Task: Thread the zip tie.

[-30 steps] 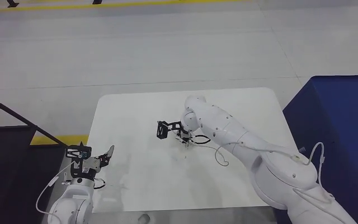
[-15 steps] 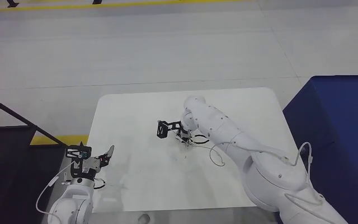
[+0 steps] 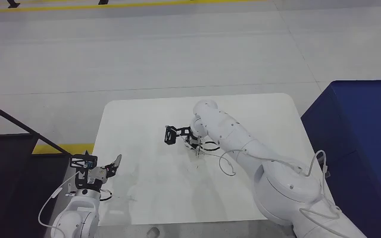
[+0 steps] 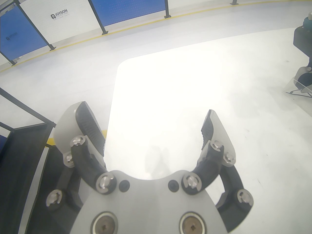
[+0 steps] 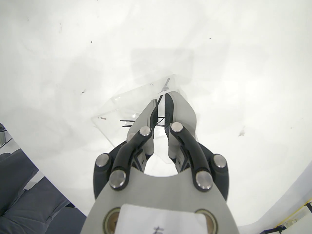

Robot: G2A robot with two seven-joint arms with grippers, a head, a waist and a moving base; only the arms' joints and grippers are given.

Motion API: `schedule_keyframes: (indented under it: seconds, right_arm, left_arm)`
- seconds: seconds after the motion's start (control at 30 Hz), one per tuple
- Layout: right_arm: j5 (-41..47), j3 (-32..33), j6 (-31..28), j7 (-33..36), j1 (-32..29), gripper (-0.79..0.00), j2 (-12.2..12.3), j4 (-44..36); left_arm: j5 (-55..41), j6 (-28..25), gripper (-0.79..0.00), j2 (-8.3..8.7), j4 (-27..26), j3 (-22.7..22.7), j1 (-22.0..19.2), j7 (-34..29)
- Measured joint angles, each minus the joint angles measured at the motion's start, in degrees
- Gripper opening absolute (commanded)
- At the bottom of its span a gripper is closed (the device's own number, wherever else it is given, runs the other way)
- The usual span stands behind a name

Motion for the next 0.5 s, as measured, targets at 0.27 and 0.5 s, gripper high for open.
schedule_keyframes:
  seconds: [0.27, 0.5]
  right_arm:
    - [-1.41, 0.26, -0.45, -1.07, -0.42, -0.674, -0.58, 2.33]
    - [-1.82, 0.55, -0.08, -1.11, -1.02, -0.662, -1.38, 3.98]
  left_arm:
    - [0.0, 0.0, 0.0, 0.0, 0.0, 0.0, 0.0, 0.0]
    - [0.0, 0.0, 0.0, 0.0, 0.0, 0.0, 0.0, 0.0]
